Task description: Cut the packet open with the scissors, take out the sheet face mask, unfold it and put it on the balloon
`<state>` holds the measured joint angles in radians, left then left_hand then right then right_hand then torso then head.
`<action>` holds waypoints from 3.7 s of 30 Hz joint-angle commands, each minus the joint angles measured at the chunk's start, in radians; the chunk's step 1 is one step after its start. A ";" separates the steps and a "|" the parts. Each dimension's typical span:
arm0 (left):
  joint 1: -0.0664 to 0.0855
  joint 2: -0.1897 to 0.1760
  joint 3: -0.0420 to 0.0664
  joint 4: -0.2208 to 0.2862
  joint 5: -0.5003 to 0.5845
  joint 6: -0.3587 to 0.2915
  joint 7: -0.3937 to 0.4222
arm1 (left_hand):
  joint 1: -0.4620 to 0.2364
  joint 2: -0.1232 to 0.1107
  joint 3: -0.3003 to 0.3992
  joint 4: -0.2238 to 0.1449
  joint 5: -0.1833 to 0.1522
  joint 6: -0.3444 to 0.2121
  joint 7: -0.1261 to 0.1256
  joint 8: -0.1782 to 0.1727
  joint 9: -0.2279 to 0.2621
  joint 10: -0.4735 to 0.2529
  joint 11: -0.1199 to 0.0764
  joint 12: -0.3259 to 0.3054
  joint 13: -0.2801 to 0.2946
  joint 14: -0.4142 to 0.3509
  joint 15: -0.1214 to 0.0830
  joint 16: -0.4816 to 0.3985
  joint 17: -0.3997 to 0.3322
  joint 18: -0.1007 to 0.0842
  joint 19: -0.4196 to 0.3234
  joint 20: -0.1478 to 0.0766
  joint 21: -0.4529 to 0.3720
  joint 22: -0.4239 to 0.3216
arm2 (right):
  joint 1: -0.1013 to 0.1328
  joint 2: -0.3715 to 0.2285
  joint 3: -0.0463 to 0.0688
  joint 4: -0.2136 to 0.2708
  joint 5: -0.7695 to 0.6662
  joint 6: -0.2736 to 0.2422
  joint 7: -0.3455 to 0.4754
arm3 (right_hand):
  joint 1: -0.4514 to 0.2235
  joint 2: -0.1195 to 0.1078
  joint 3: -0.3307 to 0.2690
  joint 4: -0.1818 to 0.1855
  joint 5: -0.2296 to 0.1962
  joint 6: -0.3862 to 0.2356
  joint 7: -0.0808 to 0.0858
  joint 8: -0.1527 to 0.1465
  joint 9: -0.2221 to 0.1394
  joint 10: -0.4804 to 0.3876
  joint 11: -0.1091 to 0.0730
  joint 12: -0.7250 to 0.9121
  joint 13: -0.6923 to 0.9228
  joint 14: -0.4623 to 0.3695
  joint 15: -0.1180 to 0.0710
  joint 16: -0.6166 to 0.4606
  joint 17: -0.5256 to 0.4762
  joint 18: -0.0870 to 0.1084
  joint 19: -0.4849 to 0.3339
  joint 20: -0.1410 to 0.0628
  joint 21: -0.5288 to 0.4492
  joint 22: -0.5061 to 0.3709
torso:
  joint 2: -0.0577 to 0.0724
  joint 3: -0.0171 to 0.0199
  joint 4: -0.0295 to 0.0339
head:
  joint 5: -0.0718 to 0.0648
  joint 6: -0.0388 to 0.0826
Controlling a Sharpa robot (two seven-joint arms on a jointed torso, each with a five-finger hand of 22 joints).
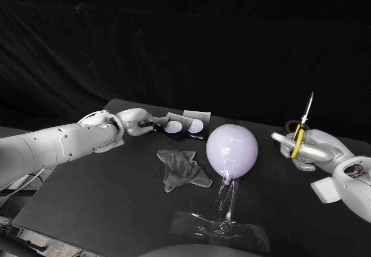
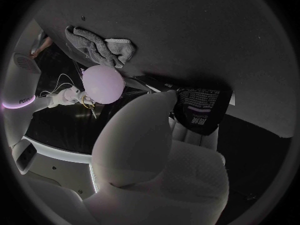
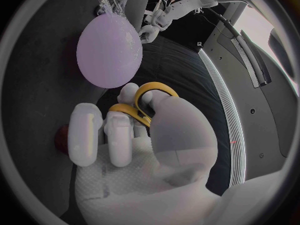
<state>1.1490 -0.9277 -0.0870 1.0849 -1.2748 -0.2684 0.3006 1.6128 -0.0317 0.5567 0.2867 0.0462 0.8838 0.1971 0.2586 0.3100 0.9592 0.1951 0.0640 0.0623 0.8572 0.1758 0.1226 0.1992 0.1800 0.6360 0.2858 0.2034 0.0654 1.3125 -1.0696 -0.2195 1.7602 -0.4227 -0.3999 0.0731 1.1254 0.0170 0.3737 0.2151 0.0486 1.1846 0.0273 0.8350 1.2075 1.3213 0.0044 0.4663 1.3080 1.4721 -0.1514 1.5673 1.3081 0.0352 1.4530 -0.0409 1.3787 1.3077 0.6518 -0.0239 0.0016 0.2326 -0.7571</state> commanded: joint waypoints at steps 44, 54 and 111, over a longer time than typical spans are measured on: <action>0.022 0.017 0.005 -0.028 0.381 0.089 -0.032 | -0.058 0.013 0.027 -0.051 0.002 0.011 -0.007 0.025 0.009 0.031 -0.011 0.004 0.002 0.038 -0.010 -0.010 -0.004 -0.003 0.108 0.006 0.003 0.012 | -0.001 0.011 0.001 -0.023 -0.010 -0.006 0.017 | 0.027 0.027 -0.002 -0.004 0.002 0.243 -0.102 0.528 0.289 0.249 -0.133 1.104 0.263 0.099 -0.015 0.003 0.263 0.014 -0.001 -0.007 -0.007 0.157 | 0.000 -0.0009 0.0002 | -0.013 0.013; 0.054 0.001 0.024 0.045 0.780 0.035 0.097 | -0.058 -0.004 0.068 -0.030 0.002 0.013 0.009 0.040 0.018 0.100 -0.029 0.007 0.002 0.129 -0.038 0.040 0.019 0.002 0.202 -0.002 0.053 0.028 | -0.001 0.026 0.001 -0.057 -0.005 -0.006 0.024 | 0.027 0.027 -0.002 -0.005 0.002 0.242 -0.102 0.526 0.288 0.249 -0.133 1.104 0.263 0.099 -0.015 0.003 0.263 0.014 -0.002 -0.007 -0.009 0.156 | -0.001 -0.0015 -0.0002 | -0.028 0.036; 0.072 0.217 0.054 0.336 1.603 0.204 0.208 | -0.066 0.012 0.100 -0.037 0.002 -0.010 0.014 0.043 0.027 0.111 -0.032 -0.002 0.001 0.198 -0.057 0.078 0.058 0.006 0.352 -0.067 0.120 0.043 | 0.037 0.201 0.023 -0.157 0.189 -0.123 0.189 | 0.135 -0.146 0.101 -0.257 0.000 -0.390 0.147 -0.776 -0.528 0.249 0.084 1.104 0.263 0.099 0.151 0.003 0.263 -0.006 0.049 0.141 0.068 0.213 | -0.008 0.0052 -0.0028 | -0.293 0.174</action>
<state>1.2201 -0.7143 -0.0349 1.4192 0.3101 -0.0987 0.4963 1.5431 -0.0305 0.6515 0.2497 0.0424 0.8785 0.2128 0.2976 0.3359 1.0775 0.1664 0.0647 0.0641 1.0546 0.1184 0.2013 0.2551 0.1782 0.9814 0.2197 0.3236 0.1097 1.3488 -0.8704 -0.1976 1.6019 -0.2415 -0.5199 0.2488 1.2632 -0.1168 0.4799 -0.0455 0.0485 1.0277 0.0470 0.0612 0.6810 1.3169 0.0086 0.4714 1.3078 1.4748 -0.0124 1.5673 1.3081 0.0445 1.4659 0.0902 1.4435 1.3078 0.6437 -0.0185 -0.0012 -0.0585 -0.5820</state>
